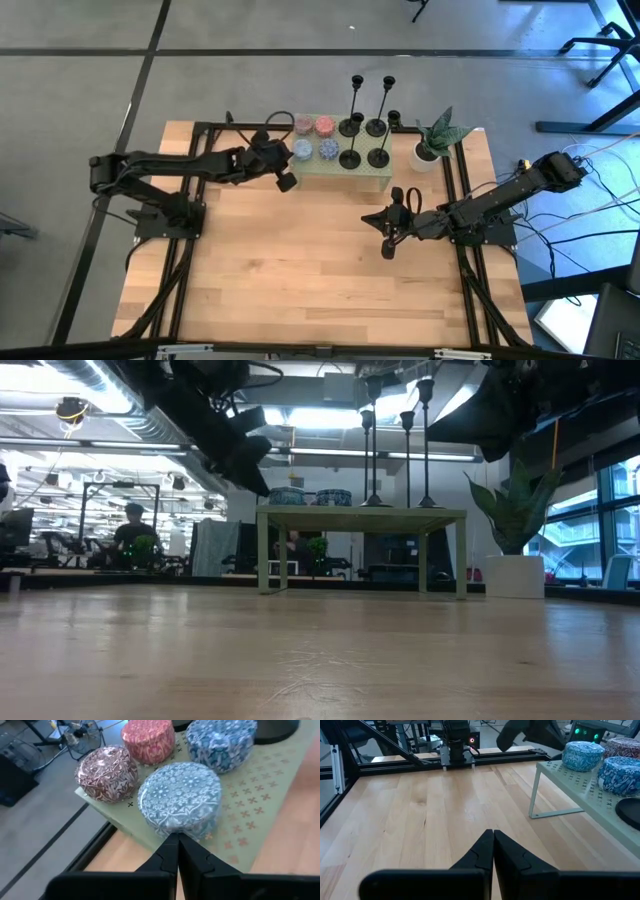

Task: Pick & Place candle stick holders
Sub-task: Align the light blue scented candle with the red scented candle on the shelf, then return to Home Position

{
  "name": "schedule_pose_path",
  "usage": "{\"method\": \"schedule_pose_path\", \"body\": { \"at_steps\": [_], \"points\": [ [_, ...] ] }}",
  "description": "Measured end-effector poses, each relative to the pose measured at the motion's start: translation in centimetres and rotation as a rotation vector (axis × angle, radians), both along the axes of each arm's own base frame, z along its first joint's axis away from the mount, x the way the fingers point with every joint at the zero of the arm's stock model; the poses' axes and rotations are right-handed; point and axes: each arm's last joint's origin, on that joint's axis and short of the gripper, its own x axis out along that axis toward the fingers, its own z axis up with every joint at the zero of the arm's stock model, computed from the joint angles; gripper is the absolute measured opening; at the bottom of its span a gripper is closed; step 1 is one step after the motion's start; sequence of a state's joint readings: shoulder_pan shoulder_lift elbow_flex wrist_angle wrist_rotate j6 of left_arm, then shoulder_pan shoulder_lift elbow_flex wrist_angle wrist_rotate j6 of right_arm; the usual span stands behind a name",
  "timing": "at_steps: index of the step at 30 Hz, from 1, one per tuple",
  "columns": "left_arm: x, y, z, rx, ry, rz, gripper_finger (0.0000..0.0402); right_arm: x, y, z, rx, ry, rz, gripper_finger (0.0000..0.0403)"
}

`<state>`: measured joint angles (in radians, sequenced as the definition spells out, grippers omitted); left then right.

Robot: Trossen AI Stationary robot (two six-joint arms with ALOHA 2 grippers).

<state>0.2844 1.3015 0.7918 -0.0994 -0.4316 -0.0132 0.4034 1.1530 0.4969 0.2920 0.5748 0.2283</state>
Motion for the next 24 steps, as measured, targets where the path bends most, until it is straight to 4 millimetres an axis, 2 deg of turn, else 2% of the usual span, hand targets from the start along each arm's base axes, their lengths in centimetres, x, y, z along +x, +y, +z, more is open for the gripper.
{"method": "schedule_pose_path", "body": {
  "at_steps": [5, 14, 18, 24],
  "points": [
    [0.6, 0.2, -0.2, 0.034, -0.011, 0.006, 0.0002, 0.0, 0.0, 0.0, 0.0, 0.0, 0.0, 0.0016],
    [0.4, 0.4, 0.2, 0.063, -0.017, 0.008, 0.0002, 0.0, 0.0, 0.0, 0.001, 0.0, 0.0, 0.0016],
    [-0.3, -0.6, 2.5, 0.08, -0.111, -0.009, 0.0001, 0.0, 0.0, 0.1, 0.002, -0.005, 0.001, 0.0016],
    [-2.8, -4.1, 6.8, 0.085, -0.287, -0.161, 0.0003, -0.7, -0.2, 1.4, -0.05, -0.044, 0.059, 0.0016]
  ]
}}
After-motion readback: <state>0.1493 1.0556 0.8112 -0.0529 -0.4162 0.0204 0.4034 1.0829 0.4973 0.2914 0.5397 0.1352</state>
